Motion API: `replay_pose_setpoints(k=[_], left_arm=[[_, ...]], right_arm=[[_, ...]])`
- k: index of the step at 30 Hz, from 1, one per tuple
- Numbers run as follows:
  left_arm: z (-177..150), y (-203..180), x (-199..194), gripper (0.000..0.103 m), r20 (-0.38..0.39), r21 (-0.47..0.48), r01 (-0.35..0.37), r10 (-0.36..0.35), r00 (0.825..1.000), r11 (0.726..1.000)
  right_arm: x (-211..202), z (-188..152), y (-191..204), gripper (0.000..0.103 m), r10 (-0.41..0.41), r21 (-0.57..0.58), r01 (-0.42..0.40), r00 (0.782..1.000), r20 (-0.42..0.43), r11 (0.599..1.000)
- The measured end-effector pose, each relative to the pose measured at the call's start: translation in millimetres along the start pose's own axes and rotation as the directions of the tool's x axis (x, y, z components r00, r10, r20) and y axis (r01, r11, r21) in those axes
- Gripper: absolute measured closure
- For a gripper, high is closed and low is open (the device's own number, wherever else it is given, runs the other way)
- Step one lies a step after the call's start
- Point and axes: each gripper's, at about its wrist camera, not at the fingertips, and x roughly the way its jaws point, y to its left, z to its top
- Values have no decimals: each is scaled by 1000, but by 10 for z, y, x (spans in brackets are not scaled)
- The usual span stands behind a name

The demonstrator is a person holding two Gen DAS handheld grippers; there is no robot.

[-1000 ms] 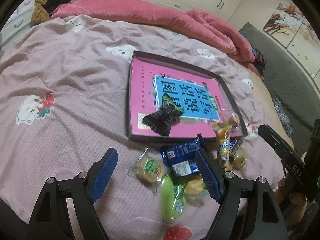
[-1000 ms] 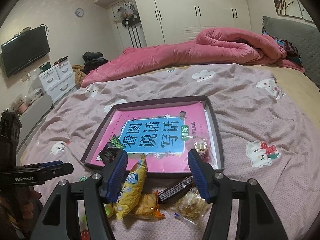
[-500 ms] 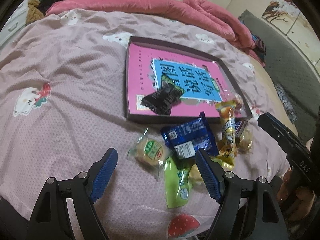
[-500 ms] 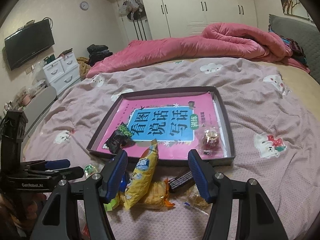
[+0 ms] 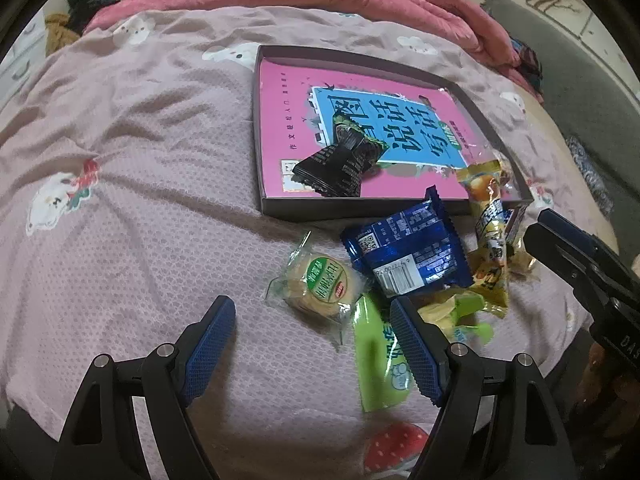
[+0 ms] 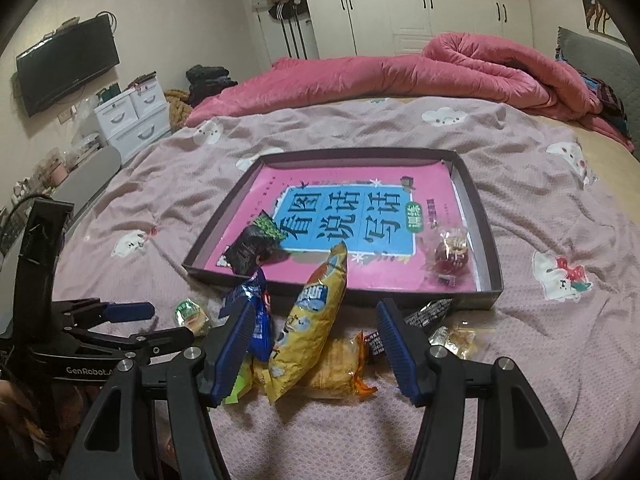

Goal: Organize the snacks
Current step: 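Grasp the long yellow snack bag with the right tool while the left tool returns to the pile, then grasp the round wrapped cake with the left tool while the right tool lifts the yellow bag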

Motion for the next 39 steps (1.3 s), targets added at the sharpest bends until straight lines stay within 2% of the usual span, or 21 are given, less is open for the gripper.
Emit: replay_pose_setpoints(k=[11, 18, 23, 34, 35, 37, 39], left_arm=[[9, 8, 101, 22, -6, 39, -13, 14, 1000, 999], [12, 8, 150, 22, 2, 73, -32, 32, 999, 997], [21, 28, 177, 22, 18, 82, -33, 32, 999, 996], [51, 11, 244, 24, 33, 95, -15, 12, 999, 995], [54, 2, 253, 25, 35, 100, -15, 12, 999, 995], [60, -17, 260, 38, 40, 108, -11, 7, 999, 994], [68, -42, 265, 43, 43, 115, -7, 2, 999, 993]], right_arm=[[263, -7, -51, 41, 26, 32, -24, 997, -71, 999], [396, -9, -65, 65, 65, 47, -60, 992, -110, 997], [439, -14, -107, 79, 97, 79, -88, 989, -116, 993], [404, -14, -183, 83, 107, 120, -95, 990, -98, 988], [395, -11, -188, 84, 104, 120, -92, 990, -95, 988], [370, -6, -191, 84, 102, 122, -91, 991, -87, 988], [344, -4, -199, 84, 99, 125, -89, 992, -79, 988]])
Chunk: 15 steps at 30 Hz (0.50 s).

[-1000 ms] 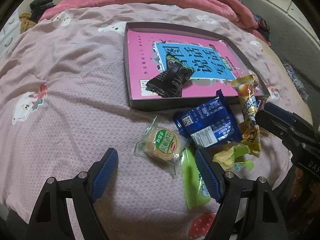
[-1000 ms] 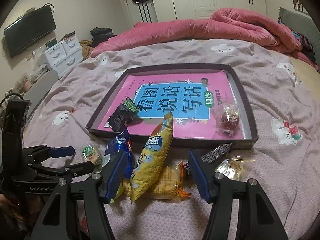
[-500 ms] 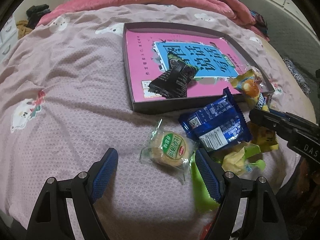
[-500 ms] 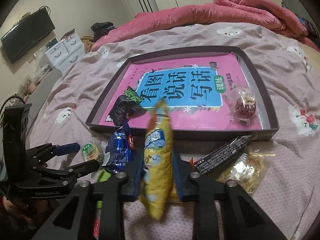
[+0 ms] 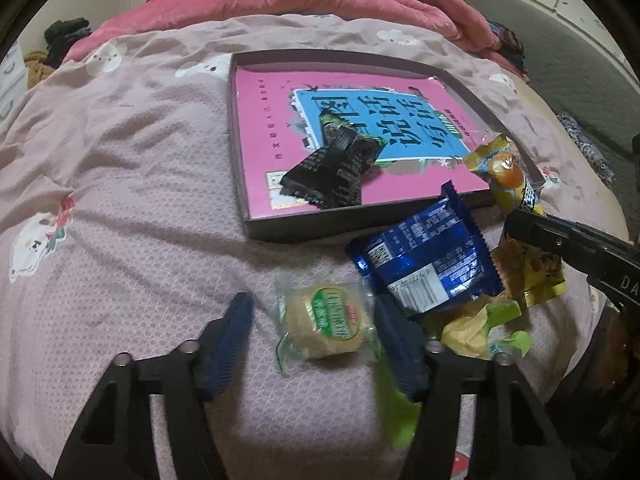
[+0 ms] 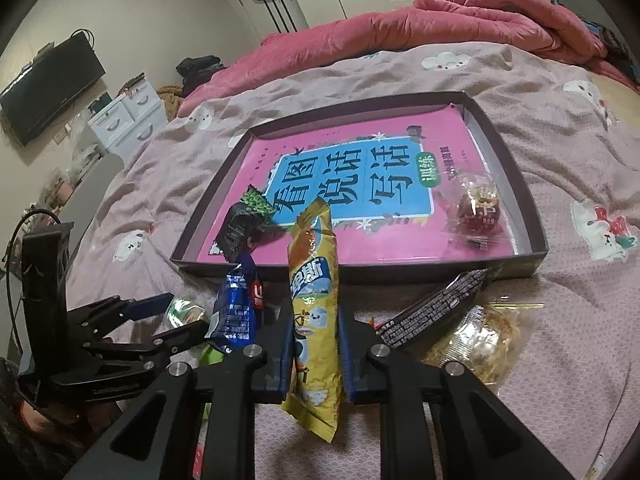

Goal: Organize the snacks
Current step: 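Grasp the round wrapped cake with the left tool while the right tool lifts the yellow bag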

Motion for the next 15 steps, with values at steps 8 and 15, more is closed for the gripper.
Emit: replay_pose_setpoints(k=[8, 15], left_arm=[[-2, -1, -17, 56, 5, -12, 23, -23, 1000, 1000], [17, 115, -183, 56, 39, -86, 59, -56, 998, 995]], right_arm=[[-95, 18, -3, 84, -18, -6, 18, 999, 29, 1000], [-159, 37, -19, 84, -31, -6, 32, 998, 52, 999]])
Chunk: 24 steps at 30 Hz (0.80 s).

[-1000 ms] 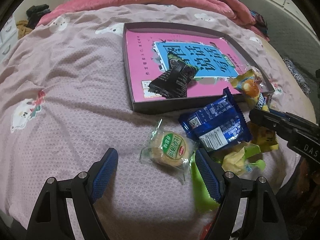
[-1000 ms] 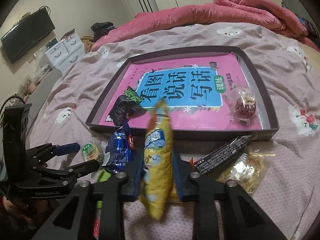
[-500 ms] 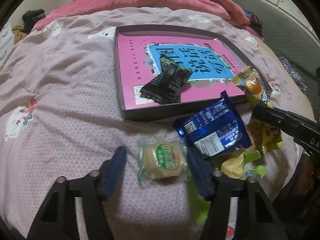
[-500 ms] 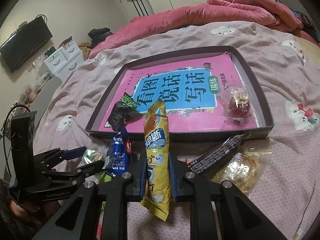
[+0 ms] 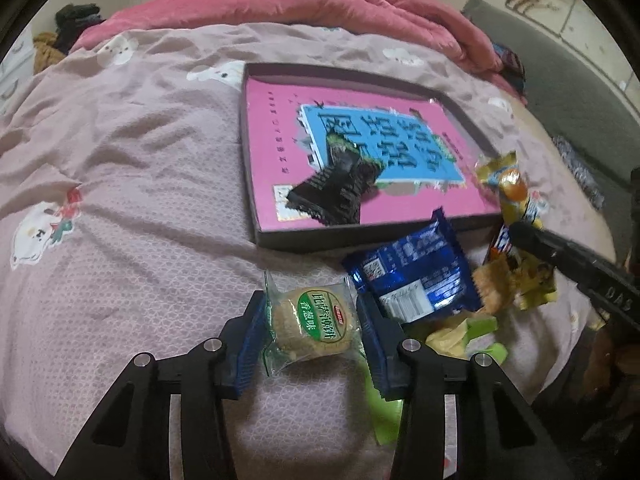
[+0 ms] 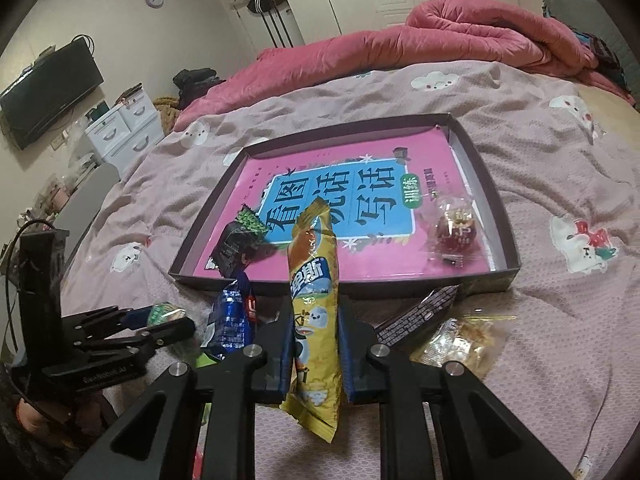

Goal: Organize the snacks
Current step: 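Grasp the round wrapped cake with the left tool while the right tool lifts the yellow bag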

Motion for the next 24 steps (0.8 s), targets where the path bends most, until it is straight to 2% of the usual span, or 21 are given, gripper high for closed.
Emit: replay_pose_setpoints(k=[7, 24], left_arm=[[40, 49, -162, 56, 46, -44, 2, 0, 999, 999], [145, 29, -432, 56, 105, -57, -14, 19, 994, 998]], right_arm=[[-89, 41, -20, 84, -12, 3, 12, 999, 33, 1000], [-234, 132, -68, 84, -34, 5, 34, 995, 92, 999]])
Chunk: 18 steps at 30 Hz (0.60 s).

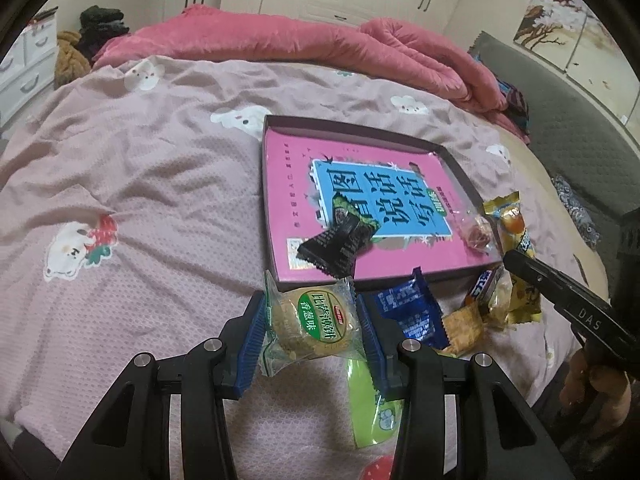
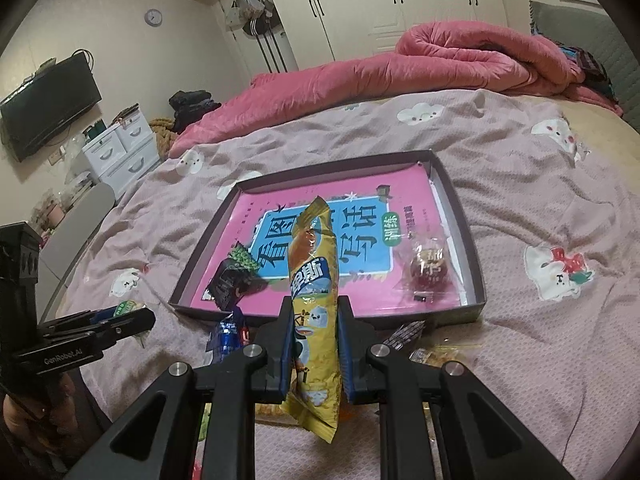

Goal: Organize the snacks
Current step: 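Grasp the round wrapped cake with the left tool while the right tool lifts the yellow bag, then carry the cake and the yellow bag over the tray with both tools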

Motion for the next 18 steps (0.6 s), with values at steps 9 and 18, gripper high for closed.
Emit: replay_pose_setpoints(k=[9, 18], left_arm=[[131, -67, -70, 56, 24, -9, 5, -5, 1000, 1000], [286, -195, -115, 56, 53, 1, 23, -23, 998, 1000]], right_arm=[[-44, 54, -48, 84, -2, 5, 2, 1000, 26, 1000], [-92, 133, -121, 84, -2, 24, 1, 998, 59, 1000]])
